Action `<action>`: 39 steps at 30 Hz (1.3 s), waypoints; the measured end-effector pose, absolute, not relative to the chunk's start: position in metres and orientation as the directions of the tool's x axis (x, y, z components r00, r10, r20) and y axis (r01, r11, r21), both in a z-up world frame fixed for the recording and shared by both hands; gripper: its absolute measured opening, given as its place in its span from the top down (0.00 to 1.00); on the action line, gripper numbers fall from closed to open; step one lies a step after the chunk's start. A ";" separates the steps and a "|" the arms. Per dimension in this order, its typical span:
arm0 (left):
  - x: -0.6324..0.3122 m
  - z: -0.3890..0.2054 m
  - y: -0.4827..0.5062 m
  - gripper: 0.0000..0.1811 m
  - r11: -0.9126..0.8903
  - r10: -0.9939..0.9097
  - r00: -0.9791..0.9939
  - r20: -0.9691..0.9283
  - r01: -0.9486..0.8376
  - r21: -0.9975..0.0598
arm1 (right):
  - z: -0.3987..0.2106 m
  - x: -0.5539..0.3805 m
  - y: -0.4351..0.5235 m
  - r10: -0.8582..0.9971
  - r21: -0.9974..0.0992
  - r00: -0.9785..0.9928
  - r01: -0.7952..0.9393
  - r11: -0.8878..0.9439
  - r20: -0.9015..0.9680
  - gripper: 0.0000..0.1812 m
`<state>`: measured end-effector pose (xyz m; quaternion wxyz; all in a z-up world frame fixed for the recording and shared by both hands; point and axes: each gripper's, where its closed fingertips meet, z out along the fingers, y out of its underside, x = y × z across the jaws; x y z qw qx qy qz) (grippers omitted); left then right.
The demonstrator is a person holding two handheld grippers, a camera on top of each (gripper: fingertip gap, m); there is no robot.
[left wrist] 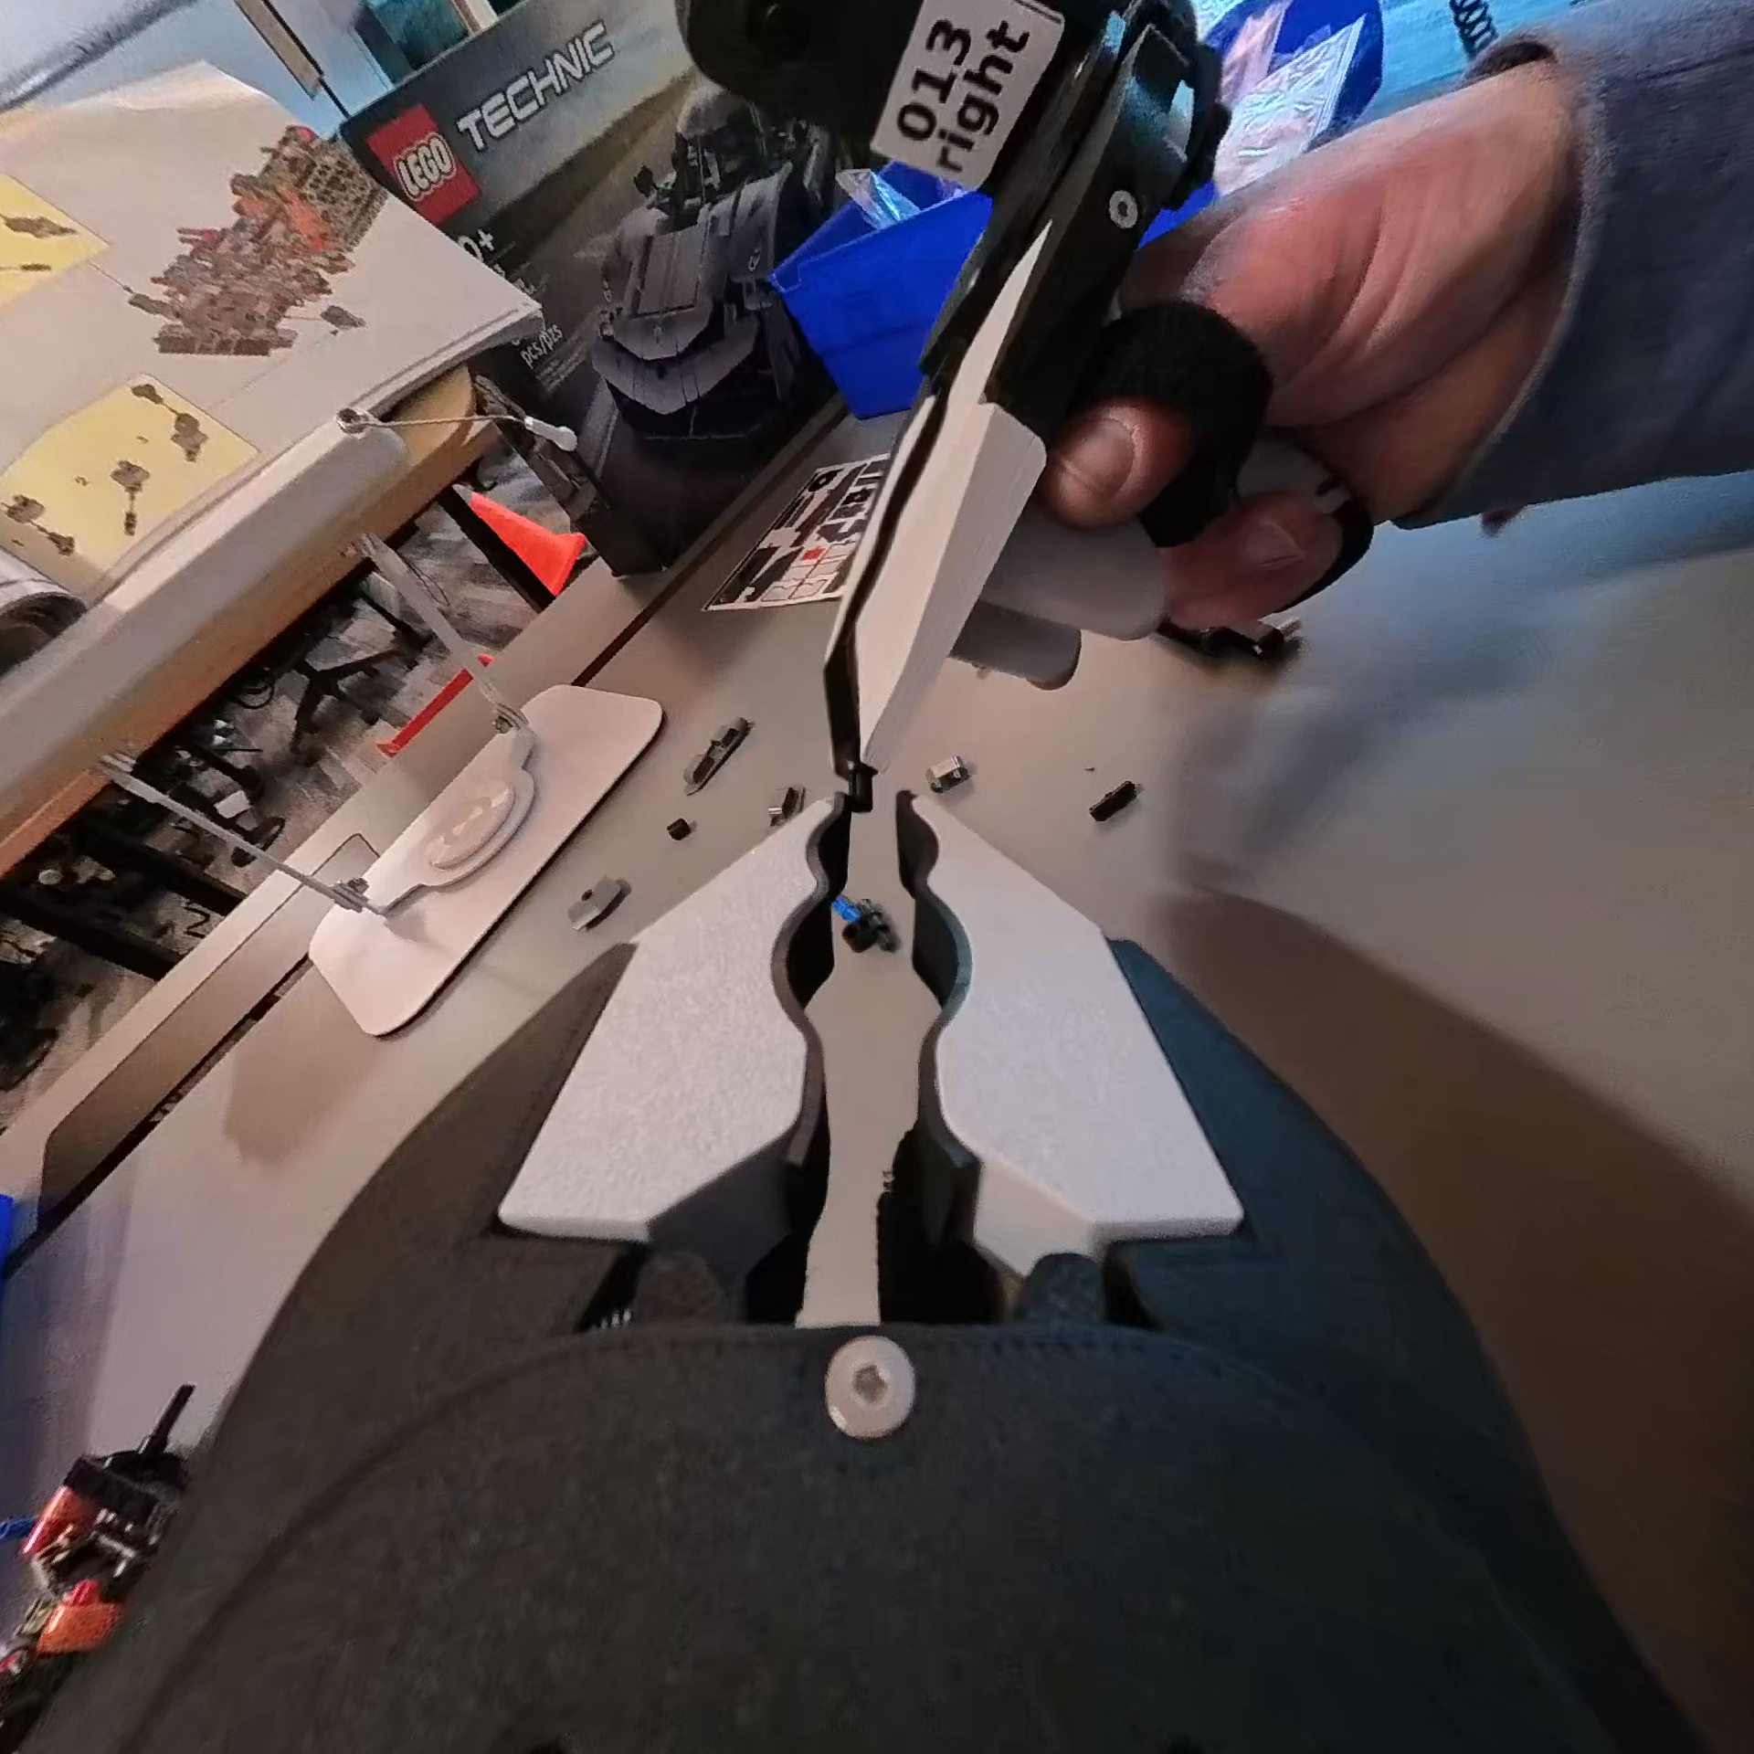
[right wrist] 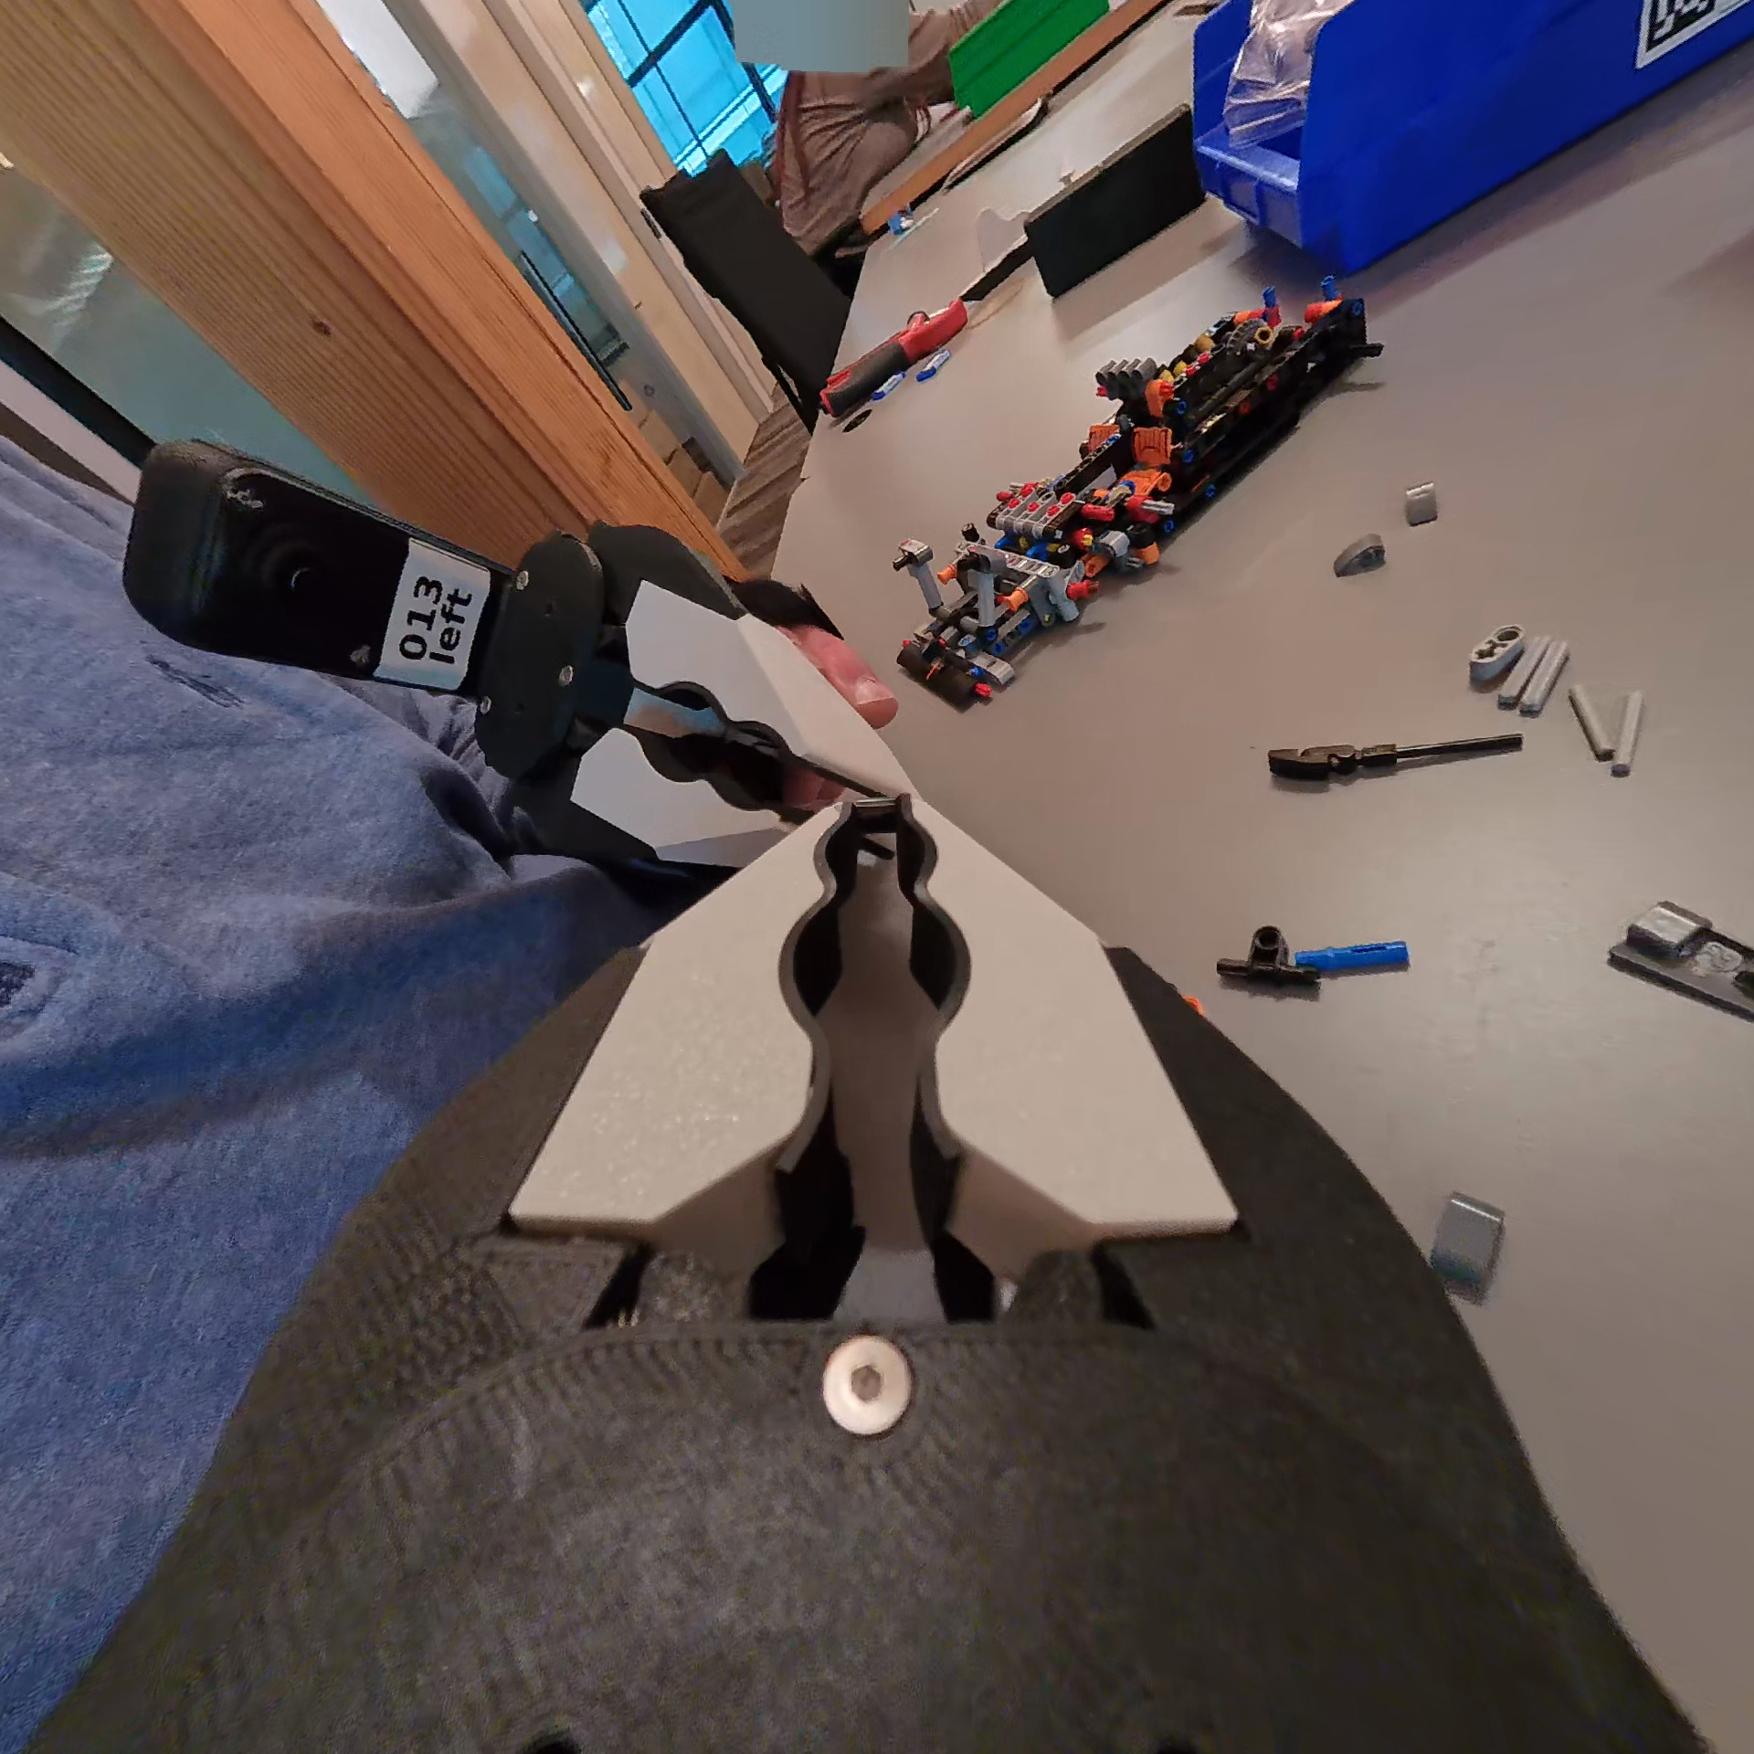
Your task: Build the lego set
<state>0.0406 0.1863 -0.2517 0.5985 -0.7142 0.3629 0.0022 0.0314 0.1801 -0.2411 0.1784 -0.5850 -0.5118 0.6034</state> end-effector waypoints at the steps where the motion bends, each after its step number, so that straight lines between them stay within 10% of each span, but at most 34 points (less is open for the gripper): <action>1: 0.041 -0.254 0.186 0.95 -0.030 -0.523 0.736 -0.430 -0.521 -0.853 | -0.242 0.032 0.181 0.819 -0.827 -0.244 0.385 -0.409 -0.519 0.97; 39: 0.048 -0.339 0.157 0.91 -0.526 -0.686 0.723 0.077 -0.421 -0.739 | -0.315 0.066 0.176 0.986 -0.772 -0.026 0.626 -0.111 -0.162 0.97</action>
